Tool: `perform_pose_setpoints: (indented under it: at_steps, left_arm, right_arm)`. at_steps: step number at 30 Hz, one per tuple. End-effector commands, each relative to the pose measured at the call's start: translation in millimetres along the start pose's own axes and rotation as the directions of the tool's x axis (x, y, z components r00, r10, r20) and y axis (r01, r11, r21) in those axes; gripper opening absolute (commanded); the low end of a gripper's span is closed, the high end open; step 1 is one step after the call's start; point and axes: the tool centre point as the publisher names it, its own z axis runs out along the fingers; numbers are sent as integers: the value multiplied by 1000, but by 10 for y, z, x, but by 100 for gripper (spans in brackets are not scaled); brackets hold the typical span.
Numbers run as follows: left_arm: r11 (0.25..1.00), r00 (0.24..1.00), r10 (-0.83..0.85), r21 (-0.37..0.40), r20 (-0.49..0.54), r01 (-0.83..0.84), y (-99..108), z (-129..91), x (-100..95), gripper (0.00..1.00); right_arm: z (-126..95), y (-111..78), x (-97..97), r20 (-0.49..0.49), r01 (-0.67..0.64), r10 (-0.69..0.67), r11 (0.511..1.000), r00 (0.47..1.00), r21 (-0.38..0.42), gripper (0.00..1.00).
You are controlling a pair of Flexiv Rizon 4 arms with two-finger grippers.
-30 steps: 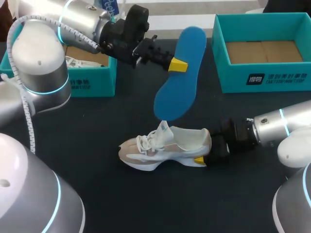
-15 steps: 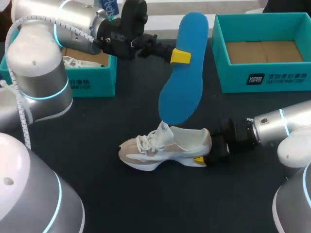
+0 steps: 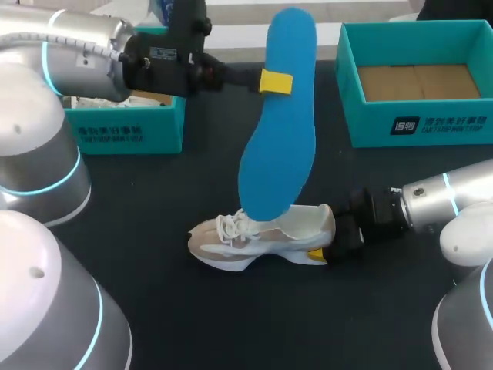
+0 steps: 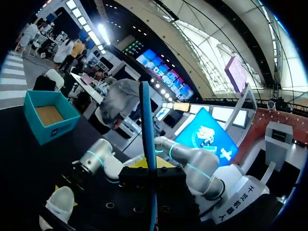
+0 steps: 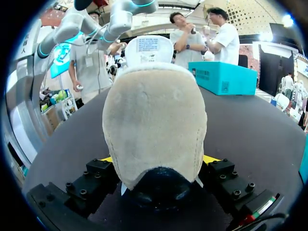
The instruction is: Take the shoe out of the shoebox, open the shoe tongue, remove and reinsert the insole, then place the shoe into the shoebox
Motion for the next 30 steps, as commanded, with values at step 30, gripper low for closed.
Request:
perform_pose_setpoints:
  at_steps: [30]
  left_arm:
    - [937, 936, -326, 86, -129, 338, -62, 41, 273, 0]
  right_arm:
    - [98, -72, -4, 0, -1, 1, 1000, 1000, 3, 0]
